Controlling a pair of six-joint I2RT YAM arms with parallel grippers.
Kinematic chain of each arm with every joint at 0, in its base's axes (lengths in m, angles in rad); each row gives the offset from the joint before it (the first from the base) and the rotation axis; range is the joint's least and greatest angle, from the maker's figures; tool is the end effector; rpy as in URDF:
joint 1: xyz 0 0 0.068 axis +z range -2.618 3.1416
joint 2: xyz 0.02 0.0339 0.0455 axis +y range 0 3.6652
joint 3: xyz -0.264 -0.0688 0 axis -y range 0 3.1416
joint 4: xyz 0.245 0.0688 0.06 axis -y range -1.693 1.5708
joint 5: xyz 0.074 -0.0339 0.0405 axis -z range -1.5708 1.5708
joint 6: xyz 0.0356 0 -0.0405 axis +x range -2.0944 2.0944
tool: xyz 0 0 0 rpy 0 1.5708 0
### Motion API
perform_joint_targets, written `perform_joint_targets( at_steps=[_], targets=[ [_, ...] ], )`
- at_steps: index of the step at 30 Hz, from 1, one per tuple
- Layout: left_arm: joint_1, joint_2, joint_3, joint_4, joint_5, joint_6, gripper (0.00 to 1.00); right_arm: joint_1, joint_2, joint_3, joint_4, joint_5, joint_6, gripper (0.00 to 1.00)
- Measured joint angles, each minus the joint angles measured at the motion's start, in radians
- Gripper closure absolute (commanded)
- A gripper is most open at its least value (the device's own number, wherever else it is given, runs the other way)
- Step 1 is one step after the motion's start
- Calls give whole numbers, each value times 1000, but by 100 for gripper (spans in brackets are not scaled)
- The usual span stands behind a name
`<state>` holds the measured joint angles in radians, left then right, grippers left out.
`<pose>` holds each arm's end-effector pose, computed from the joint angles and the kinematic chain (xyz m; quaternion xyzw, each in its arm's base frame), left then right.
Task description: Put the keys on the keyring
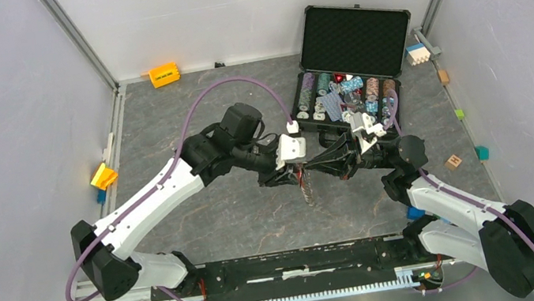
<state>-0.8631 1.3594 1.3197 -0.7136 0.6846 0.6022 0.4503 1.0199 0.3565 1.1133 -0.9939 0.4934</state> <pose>0.1687 -0.2319 0.3524 0.6773 0.5534 -0.3541 0.3312 0.1634 0.1121 0.2755 -0.3937 0.4759 0.5642 0.5480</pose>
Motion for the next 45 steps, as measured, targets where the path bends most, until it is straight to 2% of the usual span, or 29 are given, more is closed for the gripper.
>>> perform_joint_targets(
  at_steps=[18,25,36,45],
  targets=[
    [3,7,-42,64,28,46,57,0,0,0,0,0,0,100],
    [3,7,-60,97,32,23,61,0,0,0,0,0,0,100],
    [3,7,-79,143,29,-9,82,0,-1,0,0,0,0,100],
    [3,7,-80,148,23,-29,95,-1,-6,0,-6,0,-10,100]
  ],
)
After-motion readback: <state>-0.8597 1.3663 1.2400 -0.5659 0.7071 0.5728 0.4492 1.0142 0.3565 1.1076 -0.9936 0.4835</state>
